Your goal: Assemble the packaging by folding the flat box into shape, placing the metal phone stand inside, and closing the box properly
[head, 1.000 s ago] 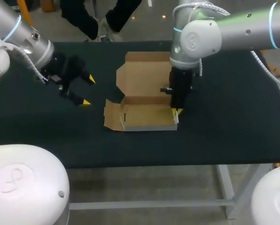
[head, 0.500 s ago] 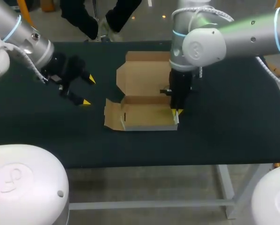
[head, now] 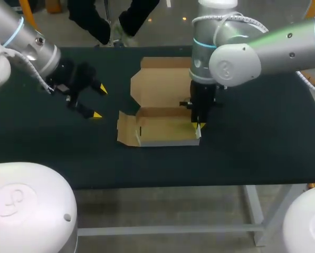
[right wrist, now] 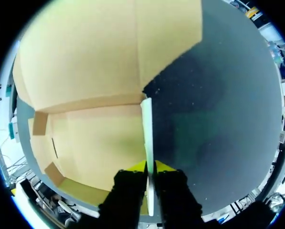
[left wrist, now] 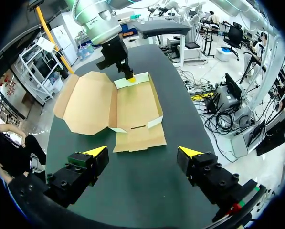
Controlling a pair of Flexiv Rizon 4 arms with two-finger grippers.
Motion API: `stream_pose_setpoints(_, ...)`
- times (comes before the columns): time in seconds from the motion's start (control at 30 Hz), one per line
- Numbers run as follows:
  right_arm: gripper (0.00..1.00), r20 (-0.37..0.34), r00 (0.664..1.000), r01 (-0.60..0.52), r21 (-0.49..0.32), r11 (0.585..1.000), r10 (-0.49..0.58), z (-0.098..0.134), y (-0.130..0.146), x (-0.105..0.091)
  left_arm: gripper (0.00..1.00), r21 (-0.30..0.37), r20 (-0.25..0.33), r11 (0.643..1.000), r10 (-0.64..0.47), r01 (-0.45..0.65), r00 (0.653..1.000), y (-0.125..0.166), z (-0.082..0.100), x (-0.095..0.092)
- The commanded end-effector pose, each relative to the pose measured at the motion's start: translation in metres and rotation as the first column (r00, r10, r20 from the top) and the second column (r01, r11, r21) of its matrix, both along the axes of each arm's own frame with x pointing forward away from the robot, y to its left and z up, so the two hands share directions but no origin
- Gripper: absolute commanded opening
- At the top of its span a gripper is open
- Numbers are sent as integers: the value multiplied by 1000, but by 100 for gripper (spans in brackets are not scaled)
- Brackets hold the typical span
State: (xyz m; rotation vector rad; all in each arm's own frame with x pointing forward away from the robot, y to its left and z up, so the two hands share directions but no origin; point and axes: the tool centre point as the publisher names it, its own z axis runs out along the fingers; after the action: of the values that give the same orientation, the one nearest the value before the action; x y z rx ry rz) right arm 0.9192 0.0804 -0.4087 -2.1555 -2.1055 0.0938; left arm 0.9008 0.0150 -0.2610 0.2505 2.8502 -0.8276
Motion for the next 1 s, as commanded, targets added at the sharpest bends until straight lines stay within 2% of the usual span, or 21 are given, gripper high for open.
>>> stream_pose_setpoints(0.03,19,27,1000,4,-10,1000,-3,-4,1,-3,100,6,-4,1000,-1,1,1000,0,1,0)
stream_pose_setpoints(0.43,11,94,995,21,-35,999,-18,-5,2,-1,100,6,-4,1000,-1,1,1000,0,1,0)
stream_pose_setpoints(0.8,14,98,995,28,-34,999,-25,-12,2,0,100,6,-4,1000,-1,1,1000,0,1,0)
stream_pose_setpoints(0.93,0,87,996,27,-41,999,-24,-14,2,1,100,6,-4,1000,-1,1,1000,0,1,0)
stream_pose_setpoints(1.0,0,84,996,26,-44,999,-22,-14,1,2,100,6,-4,1000,-1,1,1000,0,1,0)
